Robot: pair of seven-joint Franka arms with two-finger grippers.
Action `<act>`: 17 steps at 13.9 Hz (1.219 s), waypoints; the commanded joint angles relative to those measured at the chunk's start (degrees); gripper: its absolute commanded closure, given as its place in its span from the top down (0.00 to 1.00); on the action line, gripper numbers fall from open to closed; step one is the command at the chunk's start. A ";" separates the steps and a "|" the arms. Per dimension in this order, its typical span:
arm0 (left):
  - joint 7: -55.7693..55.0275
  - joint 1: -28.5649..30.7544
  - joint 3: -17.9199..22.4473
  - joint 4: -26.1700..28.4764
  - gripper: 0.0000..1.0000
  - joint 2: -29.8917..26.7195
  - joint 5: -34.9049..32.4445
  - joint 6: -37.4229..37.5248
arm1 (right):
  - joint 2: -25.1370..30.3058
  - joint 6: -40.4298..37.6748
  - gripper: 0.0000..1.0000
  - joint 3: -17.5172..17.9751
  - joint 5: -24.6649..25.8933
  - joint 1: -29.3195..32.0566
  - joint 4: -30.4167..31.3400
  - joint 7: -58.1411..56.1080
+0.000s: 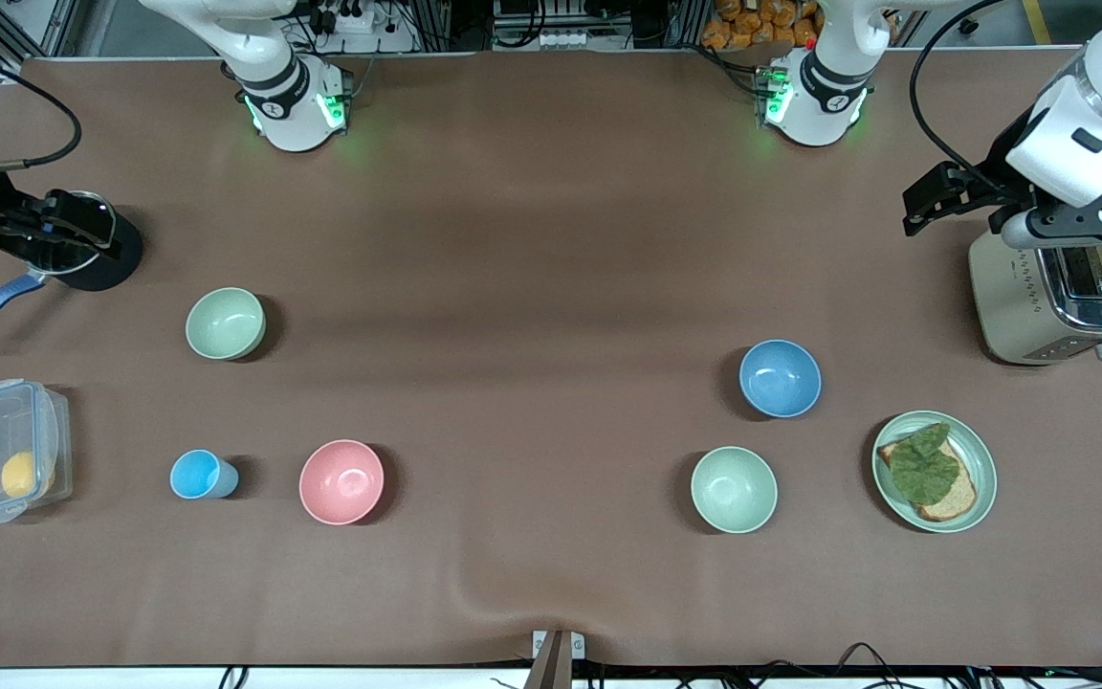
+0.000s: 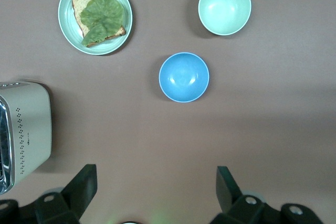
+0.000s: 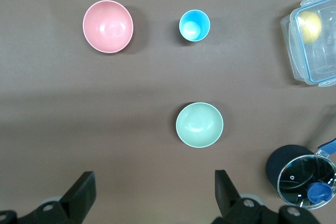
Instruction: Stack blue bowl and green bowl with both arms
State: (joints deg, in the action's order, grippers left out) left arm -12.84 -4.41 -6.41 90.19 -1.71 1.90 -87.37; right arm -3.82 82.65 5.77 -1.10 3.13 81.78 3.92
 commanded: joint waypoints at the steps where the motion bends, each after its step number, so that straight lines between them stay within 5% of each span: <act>1: 1.41 0.19 0.25 -0.98 1.00 0.21 0.48 0.10 | 1.00 0.50 1.00 0.29 0.30 0.12 1.01 -0.49; 8: 1.06 0.28 0.34 -1.85 1.00 2.05 0.65 -0.34 | 1.00 0.50 1.00 0.29 0.22 0.12 1.10 -0.49; 11: 0.62 0.19 0.69 -7.38 1.00 7.23 0.04 -0.34 | 1.00 0.85 1.00 0.29 0.22 0.12 1.10 -0.40; 17: 0.36 0.11 0.61 -7.75 1.00 19.26 -4.45 -7.09 | 1.00 0.85 1.00 0.29 0.13 0.12 1.10 -0.40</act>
State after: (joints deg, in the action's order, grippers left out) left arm -12.84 -4.20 -5.68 84.89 12.13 -1.29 -92.49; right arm -3.81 82.99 5.81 -1.10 3.13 81.87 3.92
